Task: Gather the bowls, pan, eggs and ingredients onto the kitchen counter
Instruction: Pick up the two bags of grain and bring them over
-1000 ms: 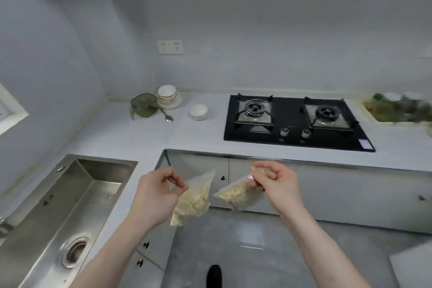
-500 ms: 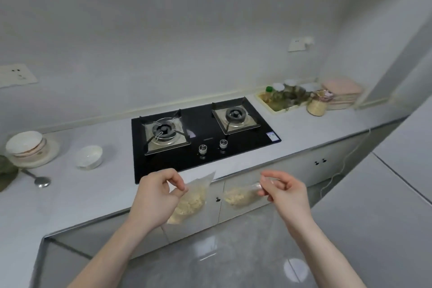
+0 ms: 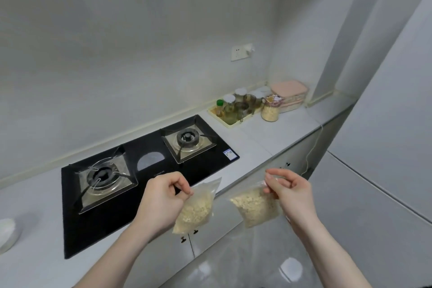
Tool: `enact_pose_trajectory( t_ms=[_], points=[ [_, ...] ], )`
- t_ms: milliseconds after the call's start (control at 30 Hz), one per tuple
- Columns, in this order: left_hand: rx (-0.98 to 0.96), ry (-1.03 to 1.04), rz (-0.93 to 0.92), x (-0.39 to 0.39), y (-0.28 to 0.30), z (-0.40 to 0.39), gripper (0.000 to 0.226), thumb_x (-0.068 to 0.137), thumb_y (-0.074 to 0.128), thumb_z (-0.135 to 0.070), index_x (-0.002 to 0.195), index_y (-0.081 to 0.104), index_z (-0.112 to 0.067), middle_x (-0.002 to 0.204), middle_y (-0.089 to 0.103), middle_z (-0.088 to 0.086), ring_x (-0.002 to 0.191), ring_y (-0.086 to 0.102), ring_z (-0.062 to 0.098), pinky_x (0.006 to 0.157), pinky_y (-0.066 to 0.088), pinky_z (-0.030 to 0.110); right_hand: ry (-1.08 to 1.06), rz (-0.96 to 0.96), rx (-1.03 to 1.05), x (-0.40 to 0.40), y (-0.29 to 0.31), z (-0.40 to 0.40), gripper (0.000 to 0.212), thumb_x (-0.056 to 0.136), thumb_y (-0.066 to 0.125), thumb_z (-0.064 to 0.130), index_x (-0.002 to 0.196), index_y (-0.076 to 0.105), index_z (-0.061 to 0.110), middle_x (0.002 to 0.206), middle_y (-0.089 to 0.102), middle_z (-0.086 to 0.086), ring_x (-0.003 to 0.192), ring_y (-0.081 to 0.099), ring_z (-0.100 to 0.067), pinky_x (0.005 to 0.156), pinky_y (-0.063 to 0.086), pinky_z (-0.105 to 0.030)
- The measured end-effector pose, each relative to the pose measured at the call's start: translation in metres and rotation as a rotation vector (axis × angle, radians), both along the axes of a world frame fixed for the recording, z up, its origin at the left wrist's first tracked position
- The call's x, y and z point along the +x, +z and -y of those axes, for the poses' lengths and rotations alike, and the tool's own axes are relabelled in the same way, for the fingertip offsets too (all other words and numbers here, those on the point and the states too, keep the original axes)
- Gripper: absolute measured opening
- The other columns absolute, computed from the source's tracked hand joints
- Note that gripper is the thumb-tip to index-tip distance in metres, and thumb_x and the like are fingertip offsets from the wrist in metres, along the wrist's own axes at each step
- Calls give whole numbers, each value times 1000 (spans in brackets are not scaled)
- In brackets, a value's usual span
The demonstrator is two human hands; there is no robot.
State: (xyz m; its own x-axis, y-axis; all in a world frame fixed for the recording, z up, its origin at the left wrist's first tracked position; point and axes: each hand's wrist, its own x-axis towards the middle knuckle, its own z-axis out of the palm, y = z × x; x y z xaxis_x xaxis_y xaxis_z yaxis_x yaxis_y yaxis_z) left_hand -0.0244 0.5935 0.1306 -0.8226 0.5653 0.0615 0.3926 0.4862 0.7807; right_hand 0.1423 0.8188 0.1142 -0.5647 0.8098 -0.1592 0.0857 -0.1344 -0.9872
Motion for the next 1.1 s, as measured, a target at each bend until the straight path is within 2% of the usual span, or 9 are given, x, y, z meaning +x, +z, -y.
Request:
enact_pose_trajectory(
  t_ms=[67,133,267,400,500,600,800,933,1100],
  points=[
    [2,-29,-15,-2,1,-23,31,83,78,-6,65,66,-28,55,61,-14,43,41,5,54,52,24,1,-10,-2,-6,-1,-23,6,91,74,10,96,76,11,68,71,-18,63,66,-15,68,51,-29],
    [14,-38,-20,-8,-1,-67,31,83,77,-3,65,67,-28,61,66,-16,43,41,5,51,46,19,15,-29,-4,-13,-1,-67,5,91,74,10,95,76,12,67,72,-15,65,67,-15,71,52,-31],
    [27,-13,-21,-24,1,-133,28,83,78,-4,68,68,-25,57,63,-20,43,40,6,50,50,25,45,-29,1,-30,3,-133,6,91,74,11,96,76,13,72,75,-15,65,68,-12,69,50,-27],
    [11,-2,-23,-38,1,-192,29,83,77,-4,65,67,-25,58,62,-23,42,41,5,48,40,16,57,-6,26,-49,6,-192,7,91,73,9,97,76,12,75,76,-16,63,68,-11,64,53,-21],
    [-7,-10,-22,-56,-2,-237,32,82,76,-3,64,66,-27,66,67,-20,47,47,2,51,41,15,43,-4,-1,-63,6,-236,7,91,73,8,97,75,10,75,76,-16,63,68,-12,62,56,-18],
    [-33,-44,-45,-74,-7,-272,31,81,76,-2,64,66,-26,70,70,-20,56,55,-4,58,40,14,30,25,-4,-77,2,-269,8,91,73,9,98,75,11,72,76,-12,61,68,-10,57,52,-15],
    [-70,-86,-51,-126,-30,-342,29,79,81,-9,62,65,-26,68,67,-21,48,51,3,51,37,15,-13,86,-20,-110,-13,-327,10,91,73,14,100,76,16,77,78,-8,66,72,-11,65,53,-21],
    [-94,-126,-10,-163,-47,-393,28,79,82,-13,62,64,-26,66,67,-18,40,48,5,49,39,15,-29,109,-21,-138,-20,-366,11,91,72,14,101,75,16,79,78,-8,68,73,-12,61,51,-19],
    [-139,-34,31,-196,-68,-441,25,79,83,-19,64,64,-25,77,68,-11,58,56,5,52,38,16,-58,123,-45,-175,-29,-408,10,92,71,11,100,74,14,78,78,-11,61,70,-9,56,50,-13]
  ],
)
